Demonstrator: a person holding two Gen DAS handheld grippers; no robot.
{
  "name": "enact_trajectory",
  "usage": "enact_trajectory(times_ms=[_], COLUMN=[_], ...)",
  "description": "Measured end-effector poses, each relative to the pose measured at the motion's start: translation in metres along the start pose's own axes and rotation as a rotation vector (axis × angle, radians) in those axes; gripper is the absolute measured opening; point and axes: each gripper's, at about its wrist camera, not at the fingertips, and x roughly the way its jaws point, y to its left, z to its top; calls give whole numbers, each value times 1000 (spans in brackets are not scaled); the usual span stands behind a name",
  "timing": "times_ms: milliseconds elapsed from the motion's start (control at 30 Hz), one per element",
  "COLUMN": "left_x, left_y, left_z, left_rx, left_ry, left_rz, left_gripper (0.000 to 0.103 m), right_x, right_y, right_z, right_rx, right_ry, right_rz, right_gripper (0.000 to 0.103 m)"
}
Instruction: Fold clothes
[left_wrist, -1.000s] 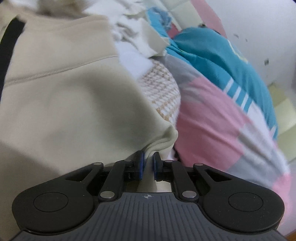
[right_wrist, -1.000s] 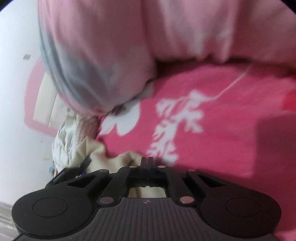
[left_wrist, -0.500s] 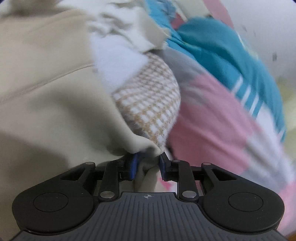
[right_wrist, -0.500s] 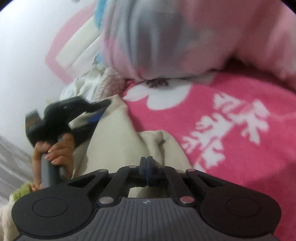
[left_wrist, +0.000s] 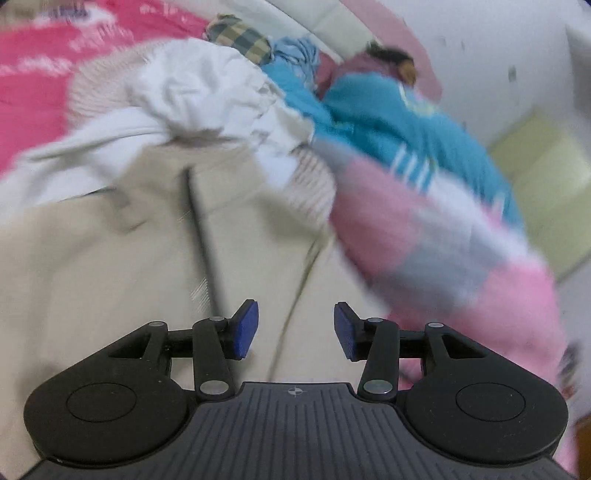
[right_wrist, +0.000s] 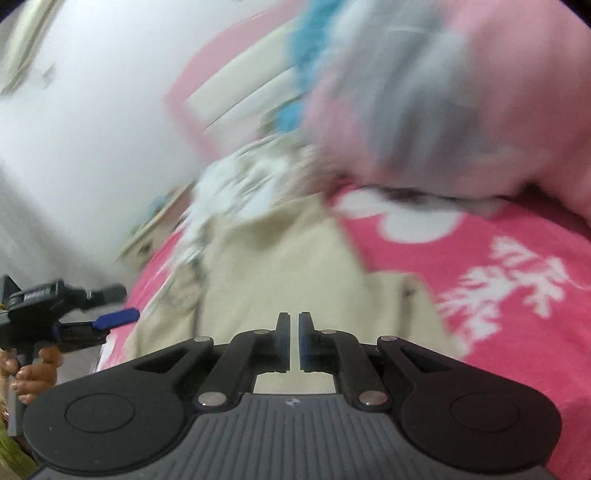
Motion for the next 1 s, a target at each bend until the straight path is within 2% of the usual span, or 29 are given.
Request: enact_trajectory(times_ms=[100,167,333,400,467,567,767,933,1000], left_x=[-27,-32,-62,-85,-109,-126,-136,-144,-148], left_y=[-15,-23,-4,11,30,63,119,166,185], left_z=[-61,-97,-139,-139,-134,-123,-106,-92,-87], left_rx=[132,166,4,-91,-202,-404,-769,-1075,-1198], left_ry=[45,76,40,-35,-124,-211,-320,-409,-445], left_rz=[139,229,357,405,456,514,615,693,722], left_gripper=[45,45,45,45,46,53,53,53,53], right_x=[11,16,32,38,51,57,61,51,49], right_y=[50,82,137,149,156,158,152,153,163], right_z=[-13,-28,-80,-98,-121,-128,-121,-120,-106], right_rx=[-183,-315,-538,-597,-672,-686,-596,-572,-539], right_ry=[99,166,316,361,410,409,420,408,364], right_rz=[114,187,290,296,259,224,219,210,257], right_gripper=[6,6,7,12,18,19,19,19,22])
